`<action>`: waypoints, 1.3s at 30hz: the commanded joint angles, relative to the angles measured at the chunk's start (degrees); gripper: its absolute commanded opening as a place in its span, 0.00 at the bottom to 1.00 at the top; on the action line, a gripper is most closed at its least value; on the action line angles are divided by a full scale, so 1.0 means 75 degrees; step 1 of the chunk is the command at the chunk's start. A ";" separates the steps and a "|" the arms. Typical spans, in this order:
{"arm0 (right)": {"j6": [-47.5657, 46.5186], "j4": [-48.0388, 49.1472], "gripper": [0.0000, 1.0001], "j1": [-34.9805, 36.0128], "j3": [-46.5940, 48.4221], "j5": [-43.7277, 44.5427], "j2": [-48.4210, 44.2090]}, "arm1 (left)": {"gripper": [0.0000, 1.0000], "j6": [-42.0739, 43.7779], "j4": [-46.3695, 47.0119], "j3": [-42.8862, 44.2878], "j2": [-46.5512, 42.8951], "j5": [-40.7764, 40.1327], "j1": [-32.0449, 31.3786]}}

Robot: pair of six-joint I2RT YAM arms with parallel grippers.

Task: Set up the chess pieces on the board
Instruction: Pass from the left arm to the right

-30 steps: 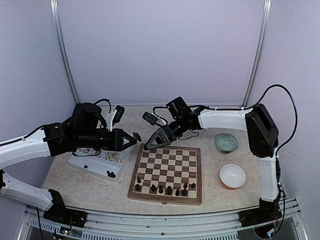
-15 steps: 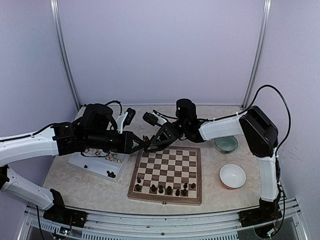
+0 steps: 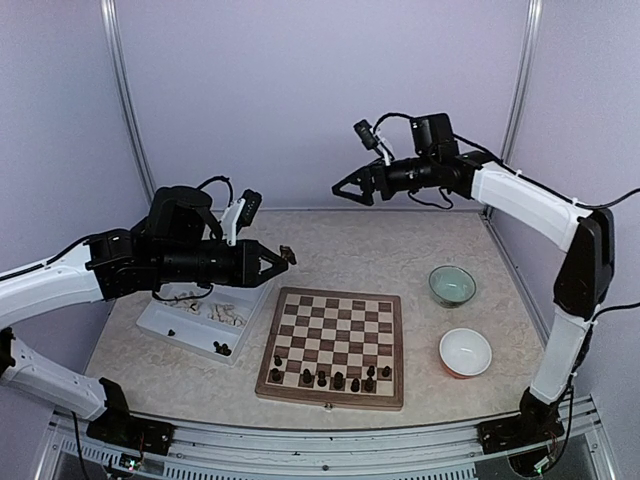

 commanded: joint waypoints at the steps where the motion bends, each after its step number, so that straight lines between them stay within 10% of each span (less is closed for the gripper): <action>1: 0.1256 0.1709 0.98 -0.1169 -0.1245 -0.1247 -0.0931 | 0.02 0.0264 -0.0085 0.0323 -0.0194 -0.0209 -0.0022; 8: 0.6159 0.7957 0.82 -0.0602 -0.4334 -0.4843 -0.0779 | 0.02 0.0388 0.0001 0.0619 -0.0221 -0.0274 -0.0036; 16: 0.7254 0.8996 0.78 0.0790 -0.4381 -0.5158 -0.0347 | 0.02 0.0398 0.0215 0.0744 -0.0100 -0.0062 -0.0045; 39: 0.9629 1.1113 0.62 0.1092 -0.3859 -0.5192 0.0464 | 0.02 0.0412 0.0916 0.0733 0.0775 0.0477 -0.0232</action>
